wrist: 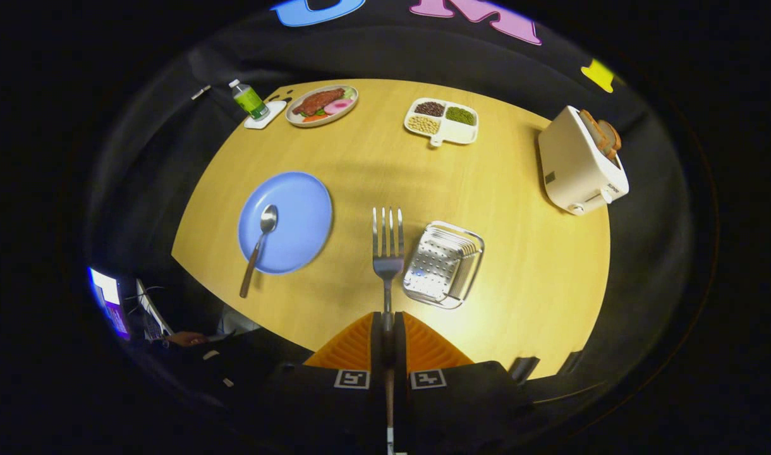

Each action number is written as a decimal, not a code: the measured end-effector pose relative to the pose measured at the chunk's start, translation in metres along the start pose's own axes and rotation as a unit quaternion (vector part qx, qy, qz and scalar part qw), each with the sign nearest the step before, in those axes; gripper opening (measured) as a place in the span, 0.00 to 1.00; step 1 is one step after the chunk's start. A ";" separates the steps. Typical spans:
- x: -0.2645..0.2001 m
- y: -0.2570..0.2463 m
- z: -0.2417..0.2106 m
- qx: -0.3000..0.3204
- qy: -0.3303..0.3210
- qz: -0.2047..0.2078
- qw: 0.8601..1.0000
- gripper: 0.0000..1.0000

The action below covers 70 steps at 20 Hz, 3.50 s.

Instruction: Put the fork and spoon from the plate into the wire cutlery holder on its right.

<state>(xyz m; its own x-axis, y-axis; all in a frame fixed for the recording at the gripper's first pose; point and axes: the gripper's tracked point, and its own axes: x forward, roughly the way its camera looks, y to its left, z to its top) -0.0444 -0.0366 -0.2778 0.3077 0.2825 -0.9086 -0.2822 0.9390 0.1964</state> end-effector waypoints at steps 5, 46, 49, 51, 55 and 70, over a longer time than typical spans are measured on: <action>0.009 -0.041 -0.024 -0.025 0.099 -0.026 0.994 0.09; 0.020 0.041 0.063 0.001 0.021 0.065 0.998 0.64; 0.014 0.087 0.062 -0.010 0.004 0.096 0.995 0.65; 0.018 0.118 0.062 -0.020 -0.005 0.111 0.994 0.65; 0.039 0.179 0.057 -0.024 -0.008 0.145 0.989 0.65; 0.167 0.259 0.043 0.027 0.079 0.129 0.988 0.65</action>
<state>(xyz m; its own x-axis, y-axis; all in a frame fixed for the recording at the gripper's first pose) -0.0271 0.2623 -0.3625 0.0843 0.4834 -0.8713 -0.2817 0.8504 0.4444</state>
